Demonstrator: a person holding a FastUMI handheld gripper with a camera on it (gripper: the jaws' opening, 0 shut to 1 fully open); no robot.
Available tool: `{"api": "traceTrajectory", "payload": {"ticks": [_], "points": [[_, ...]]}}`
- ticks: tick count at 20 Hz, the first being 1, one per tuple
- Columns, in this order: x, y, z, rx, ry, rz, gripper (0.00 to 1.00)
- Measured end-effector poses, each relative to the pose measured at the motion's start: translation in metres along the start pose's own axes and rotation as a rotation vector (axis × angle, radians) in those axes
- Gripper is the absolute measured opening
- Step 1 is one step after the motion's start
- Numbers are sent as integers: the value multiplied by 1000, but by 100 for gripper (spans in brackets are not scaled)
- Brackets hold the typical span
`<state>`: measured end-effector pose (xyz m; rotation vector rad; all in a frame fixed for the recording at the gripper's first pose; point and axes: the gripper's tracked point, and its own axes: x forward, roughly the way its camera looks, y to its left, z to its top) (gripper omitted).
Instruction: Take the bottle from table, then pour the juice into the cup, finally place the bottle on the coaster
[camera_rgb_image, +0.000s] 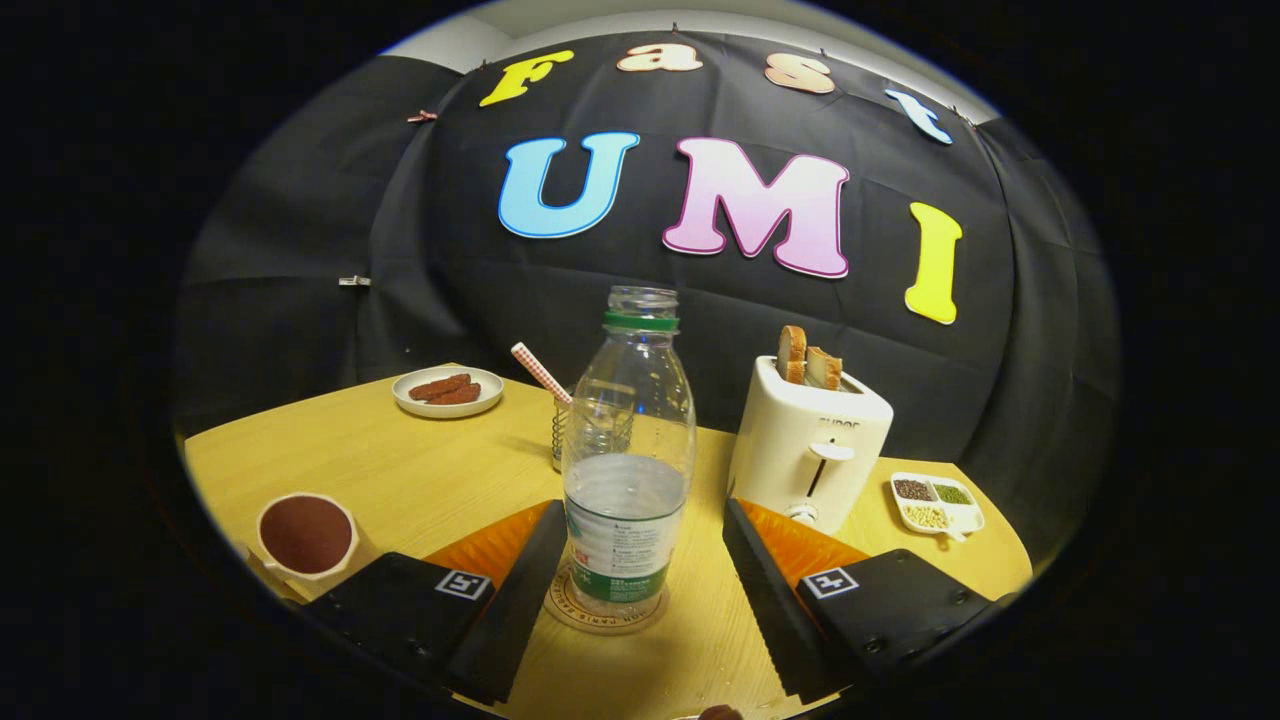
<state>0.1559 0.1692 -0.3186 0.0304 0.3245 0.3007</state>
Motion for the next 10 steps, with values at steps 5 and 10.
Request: {"api": "traceTrajectory", "payload": {"ticks": [5, 10], "points": [[-39, -11, 5, -40, 13, -25, 98], [-87, -16, 31, -81, 8, -60, 98]]}}
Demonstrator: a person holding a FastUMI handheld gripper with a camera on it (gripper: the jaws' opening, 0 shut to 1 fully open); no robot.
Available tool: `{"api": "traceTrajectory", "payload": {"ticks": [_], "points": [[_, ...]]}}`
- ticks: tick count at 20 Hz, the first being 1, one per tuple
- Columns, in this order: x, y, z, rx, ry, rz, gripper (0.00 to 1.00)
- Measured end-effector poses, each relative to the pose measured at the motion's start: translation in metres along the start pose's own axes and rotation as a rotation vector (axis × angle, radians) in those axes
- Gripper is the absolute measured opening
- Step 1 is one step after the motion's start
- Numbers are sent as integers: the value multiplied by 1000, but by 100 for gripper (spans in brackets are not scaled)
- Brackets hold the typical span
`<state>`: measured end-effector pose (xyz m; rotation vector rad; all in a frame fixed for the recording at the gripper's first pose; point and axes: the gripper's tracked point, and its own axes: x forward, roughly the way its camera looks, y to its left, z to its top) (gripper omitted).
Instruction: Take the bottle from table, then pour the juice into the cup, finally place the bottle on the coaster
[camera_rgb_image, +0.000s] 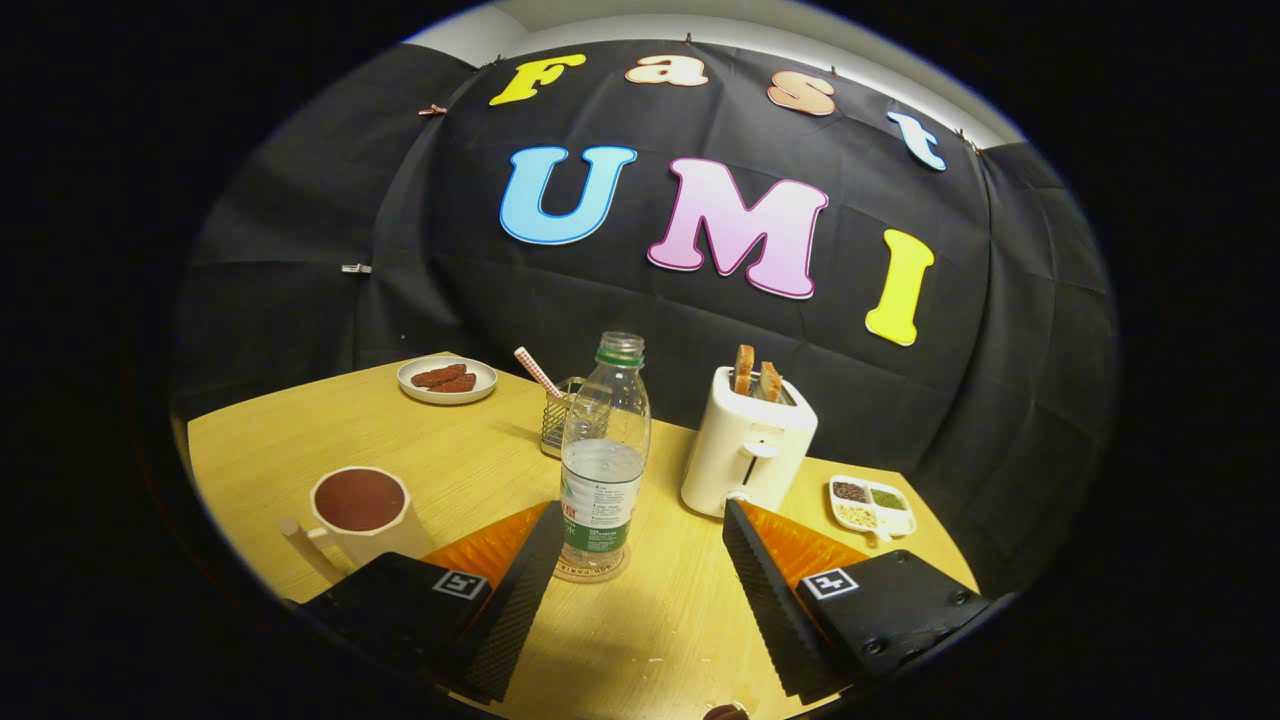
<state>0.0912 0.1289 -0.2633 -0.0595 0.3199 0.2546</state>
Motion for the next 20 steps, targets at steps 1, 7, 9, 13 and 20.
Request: {"api": "traceTrajectory", "payload": {"ticks": [1, 7, 9, 13, 20], "points": [[-10, -2, 8, -13, -4, -8, 98], [-70, -13, 61, -2, -31, -85, 97], [-83, -24, 72, -5, -38, -109, 97], [-114, -32, 100, -51, -61, -132, 97], [-158, -37, 127, -68, -85, -144, 97]]}}
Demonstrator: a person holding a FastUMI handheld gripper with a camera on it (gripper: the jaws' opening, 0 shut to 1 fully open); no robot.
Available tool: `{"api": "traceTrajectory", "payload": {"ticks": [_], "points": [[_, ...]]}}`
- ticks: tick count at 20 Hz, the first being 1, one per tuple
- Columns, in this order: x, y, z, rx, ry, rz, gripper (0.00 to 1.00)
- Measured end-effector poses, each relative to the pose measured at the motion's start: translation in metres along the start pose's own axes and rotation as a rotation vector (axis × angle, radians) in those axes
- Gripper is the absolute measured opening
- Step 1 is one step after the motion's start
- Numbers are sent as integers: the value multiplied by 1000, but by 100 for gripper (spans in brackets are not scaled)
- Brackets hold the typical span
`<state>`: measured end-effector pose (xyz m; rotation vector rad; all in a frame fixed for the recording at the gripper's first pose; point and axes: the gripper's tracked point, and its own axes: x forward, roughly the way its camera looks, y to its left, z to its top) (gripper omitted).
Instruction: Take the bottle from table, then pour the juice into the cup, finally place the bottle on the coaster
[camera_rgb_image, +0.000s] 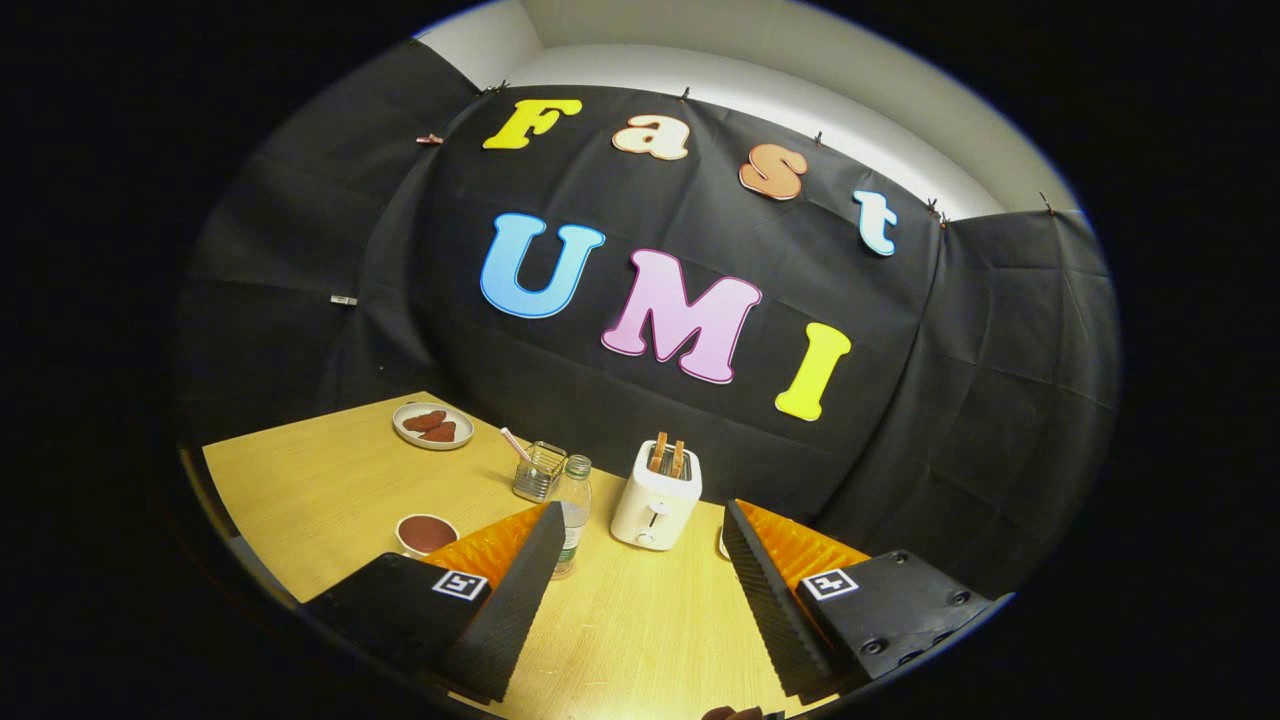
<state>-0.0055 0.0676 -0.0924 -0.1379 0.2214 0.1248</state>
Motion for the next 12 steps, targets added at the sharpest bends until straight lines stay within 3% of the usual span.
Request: {"api": "traceTrajectory", "payload": {"ticks": [12], "points": [[-33, -13, 12, 32, -28, 19, 97]]}}
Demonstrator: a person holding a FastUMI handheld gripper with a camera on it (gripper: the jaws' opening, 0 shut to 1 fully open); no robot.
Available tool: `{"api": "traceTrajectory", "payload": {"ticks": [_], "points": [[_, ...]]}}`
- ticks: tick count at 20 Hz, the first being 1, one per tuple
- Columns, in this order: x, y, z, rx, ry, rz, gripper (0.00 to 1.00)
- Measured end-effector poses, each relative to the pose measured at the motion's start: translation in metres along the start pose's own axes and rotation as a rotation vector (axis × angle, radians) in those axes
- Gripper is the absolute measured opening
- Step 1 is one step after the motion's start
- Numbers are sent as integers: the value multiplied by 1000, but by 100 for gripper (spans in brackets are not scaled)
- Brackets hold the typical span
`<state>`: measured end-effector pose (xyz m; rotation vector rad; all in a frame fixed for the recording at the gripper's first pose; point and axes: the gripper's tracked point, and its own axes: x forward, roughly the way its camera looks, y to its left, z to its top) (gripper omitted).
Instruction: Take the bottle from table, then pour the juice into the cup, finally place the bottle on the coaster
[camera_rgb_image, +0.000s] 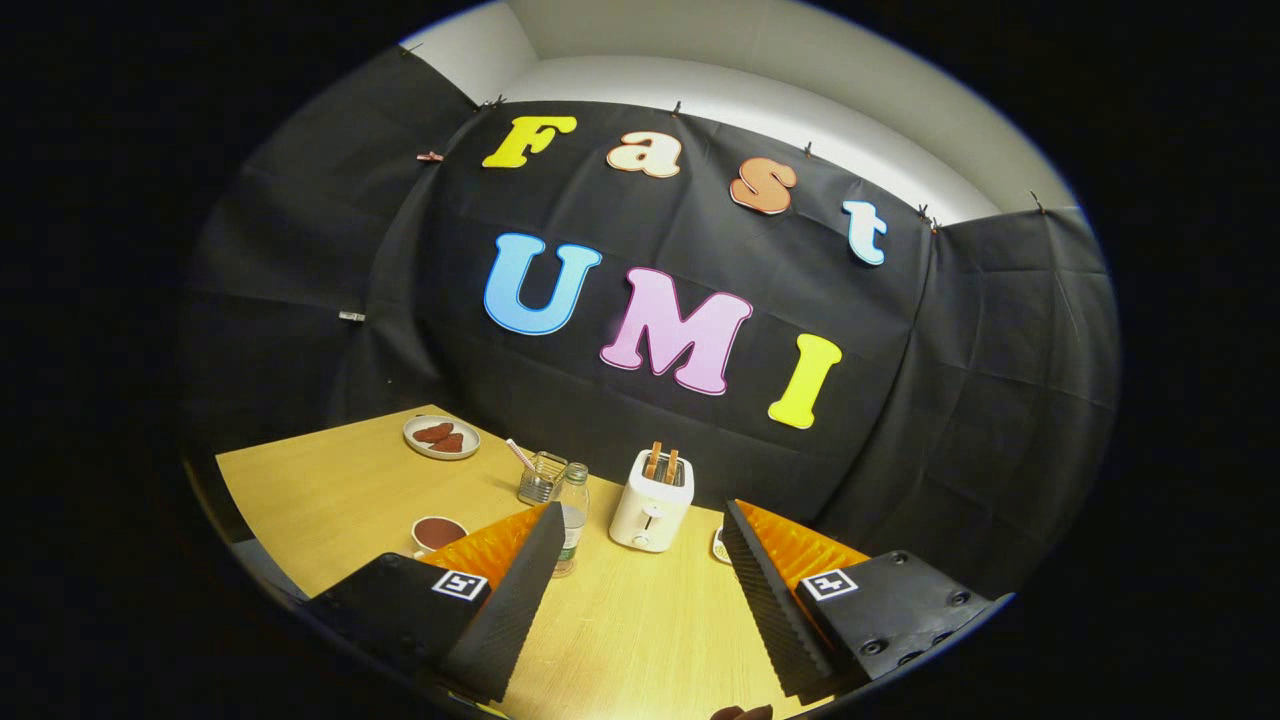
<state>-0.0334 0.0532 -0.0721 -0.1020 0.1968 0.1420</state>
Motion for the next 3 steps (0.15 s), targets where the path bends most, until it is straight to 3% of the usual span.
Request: {"api": "traceTrajectory", "payload": {"ticks": [3], "points": [[1, -9, 4, -2, -16, 6, 97]]}}
